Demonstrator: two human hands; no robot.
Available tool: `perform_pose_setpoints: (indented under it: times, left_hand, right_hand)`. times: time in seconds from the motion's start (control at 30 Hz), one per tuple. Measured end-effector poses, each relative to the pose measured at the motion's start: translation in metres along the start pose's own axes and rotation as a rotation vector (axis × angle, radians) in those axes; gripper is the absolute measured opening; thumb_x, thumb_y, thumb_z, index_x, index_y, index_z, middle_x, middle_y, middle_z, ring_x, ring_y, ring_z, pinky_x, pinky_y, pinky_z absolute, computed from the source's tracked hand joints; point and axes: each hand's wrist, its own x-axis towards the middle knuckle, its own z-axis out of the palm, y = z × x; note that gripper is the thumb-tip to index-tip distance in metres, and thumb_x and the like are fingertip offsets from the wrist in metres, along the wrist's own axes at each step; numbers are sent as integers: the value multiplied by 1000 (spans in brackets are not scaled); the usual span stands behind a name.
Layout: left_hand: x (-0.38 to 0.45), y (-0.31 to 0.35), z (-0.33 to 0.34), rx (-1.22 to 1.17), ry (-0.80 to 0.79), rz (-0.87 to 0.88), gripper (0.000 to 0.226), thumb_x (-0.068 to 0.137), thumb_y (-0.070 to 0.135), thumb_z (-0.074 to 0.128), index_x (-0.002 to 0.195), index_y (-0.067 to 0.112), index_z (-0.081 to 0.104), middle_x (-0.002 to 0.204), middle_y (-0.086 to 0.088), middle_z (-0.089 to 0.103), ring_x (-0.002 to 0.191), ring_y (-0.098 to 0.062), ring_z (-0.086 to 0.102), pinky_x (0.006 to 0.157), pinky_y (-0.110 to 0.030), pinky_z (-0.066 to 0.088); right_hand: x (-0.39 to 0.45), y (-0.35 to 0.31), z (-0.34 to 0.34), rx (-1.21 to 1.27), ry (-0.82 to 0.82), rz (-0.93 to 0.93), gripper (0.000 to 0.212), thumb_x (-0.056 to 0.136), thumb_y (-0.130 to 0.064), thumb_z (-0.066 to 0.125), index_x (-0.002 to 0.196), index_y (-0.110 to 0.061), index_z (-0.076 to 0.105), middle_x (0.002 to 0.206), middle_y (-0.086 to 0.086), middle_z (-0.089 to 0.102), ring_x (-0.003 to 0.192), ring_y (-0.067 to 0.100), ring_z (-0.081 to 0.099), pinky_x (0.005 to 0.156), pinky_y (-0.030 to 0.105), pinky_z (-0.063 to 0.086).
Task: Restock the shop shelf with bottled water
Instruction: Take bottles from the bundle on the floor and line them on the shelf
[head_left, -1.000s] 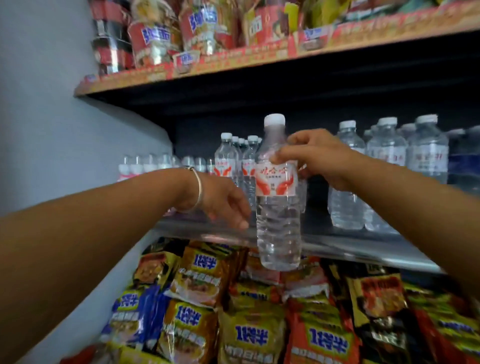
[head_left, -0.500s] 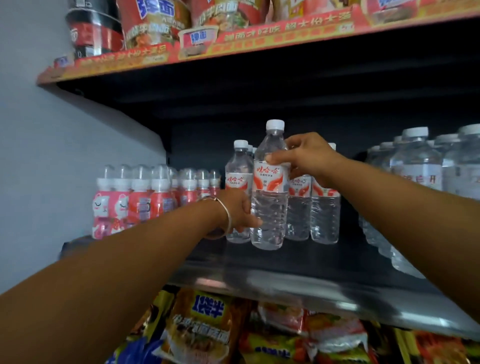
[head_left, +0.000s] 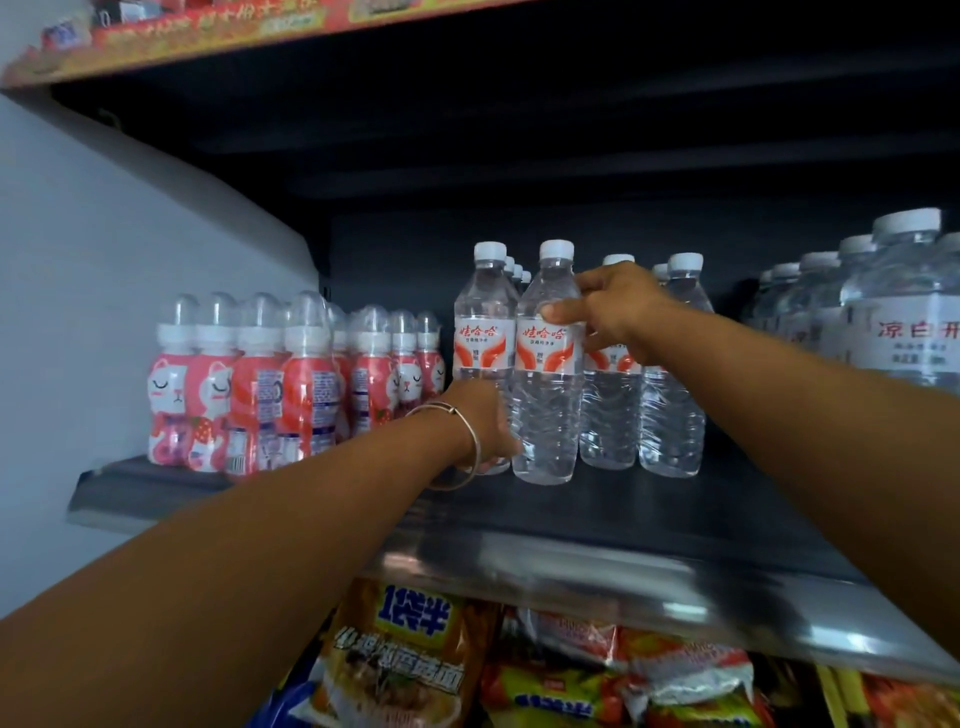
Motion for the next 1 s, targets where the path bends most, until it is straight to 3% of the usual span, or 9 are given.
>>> perform_pose_setpoints:
  times: [0.1, 0.23, 0.47, 0.63, 0.73, 0.83, 1.0]
  left_hand:
    - [-1, -1, 2, 37, 18, -1, 18, 88, 14, 59, 98, 0, 64, 98, -21, 67, 102, -33, 63, 89, -36, 52]
    - [1, -2, 6, 46, 26, -28, 16, 83, 12, 63, 93, 0, 65, 89, -15, 66, 97, -32, 65, 88, -39, 53]
    - [-13, 21, 9, 85, 126, -28, 24, 85, 15, 62, 102, -2, 64, 106, -17, 66, 101, -30, 62, 91, -39, 51]
    - [-45, 48, 10, 116, 201, -18, 22, 86, 15, 61, 102, 1, 64, 103, -10, 65, 97, -24, 60, 92, -36, 50]
    - [-80, 70, 15, 99, 255, 16, 19, 84, 10, 63, 97, -3, 65, 103, -19, 66, 98, -30, 61, 90, -36, 50]
    - [-122, 92, 30, 118, 275, 34, 18, 84, 10, 63, 101, 4, 62, 107, -14, 64, 101, -27, 59, 88, -30, 48]
    - [-187, 115, 102, 173, 131, 86, 22, 81, 11, 64, 101, 4, 61, 106, -14, 64, 102, -28, 58, 82, -28, 43]
  right_hand:
    - [4, 3, 1, -24, 5, 30, 55, 73, -25, 77, 123, -14, 58, 105, 7, 70, 88, 25, 69, 87, 42, 55]
    - [-1, 7, 3, -63, 54, -18, 73, 65, -35, 80, 130, -14, 55, 122, 8, 64, 102, 27, 66, 91, 45, 53]
    - [-27, 2, -5, -318, 123, -72, 55, 78, -47, 69, 112, -4, 60, 108, 11, 65, 96, 24, 63, 82, 33, 51]
    - [-86, 11, -24, -415, 61, -234, 47, 85, -21, 68, 128, -7, 56, 128, 11, 58, 117, 24, 55, 100, 32, 44]
    - [-135, 23, -38, -520, 24, -324, 45, 87, -5, 63, 131, -10, 54, 131, 10, 57, 117, 22, 56, 101, 27, 40]
    - [-191, 45, -51, -634, -22, -364, 49, 85, -2, 60, 132, -14, 53, 127, 12, 60, 113, 27, 58, 98, 33, 46]
    - [-293, 100, -55, -832, -180, -302, 38, 81, -7, 56, 118, -14, 60, 109, 15, 66, 102, 35, 59, 81, 44, 52]
